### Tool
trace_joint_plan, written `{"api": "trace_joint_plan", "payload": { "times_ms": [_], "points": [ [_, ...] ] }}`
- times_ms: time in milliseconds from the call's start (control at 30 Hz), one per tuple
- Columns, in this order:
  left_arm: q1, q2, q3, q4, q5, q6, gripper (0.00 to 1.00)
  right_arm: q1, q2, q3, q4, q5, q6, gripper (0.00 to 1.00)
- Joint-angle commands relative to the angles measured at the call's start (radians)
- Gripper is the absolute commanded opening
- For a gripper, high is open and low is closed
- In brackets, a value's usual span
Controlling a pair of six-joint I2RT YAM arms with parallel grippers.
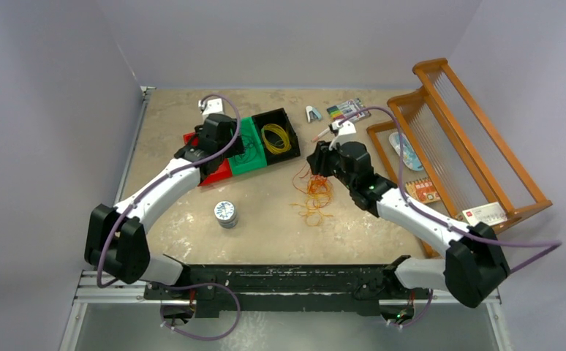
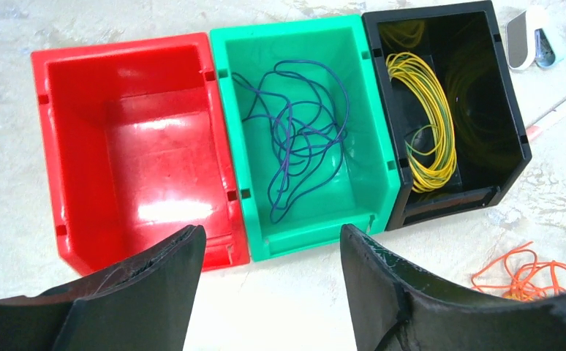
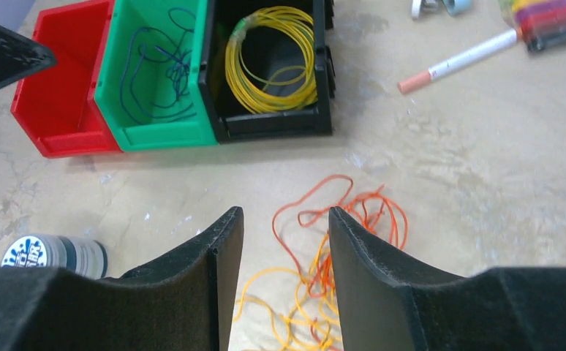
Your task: Untangle the cables
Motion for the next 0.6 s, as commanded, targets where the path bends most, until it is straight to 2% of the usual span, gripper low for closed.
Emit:
{"api": "trace_joint_plan", "payload": {
  "times_ms": [0, 167, 367, 567],
  "points": [
    [0.006, -0.12, -0.055, 0.055, -0.061, -0.071, 0.69, -0.002, -0.109, -0.061, -0.04, 0.093, 0.115, 0.5],
    [0.008, -0.181, -0.066, 0.014, -0.034, -0.01, 0.72, -0.003, -0.18, -0.12, -0.083, 0.136, 0.19, 0.53],
    [-0.006, -0.221, -0.135, 0.115, 0.136, -0.007, 0.74, -0.003, -0.231, -0.144, -0.115, 0.192, 0.213, 0.63],
    [-0.21, -0.167, -0.113, 0.144, 0.088, -0.004, 0.76, -0.008, -0.249, -0.144, -0.147, 0.256, 0.233, 0.76]
  ]
}}
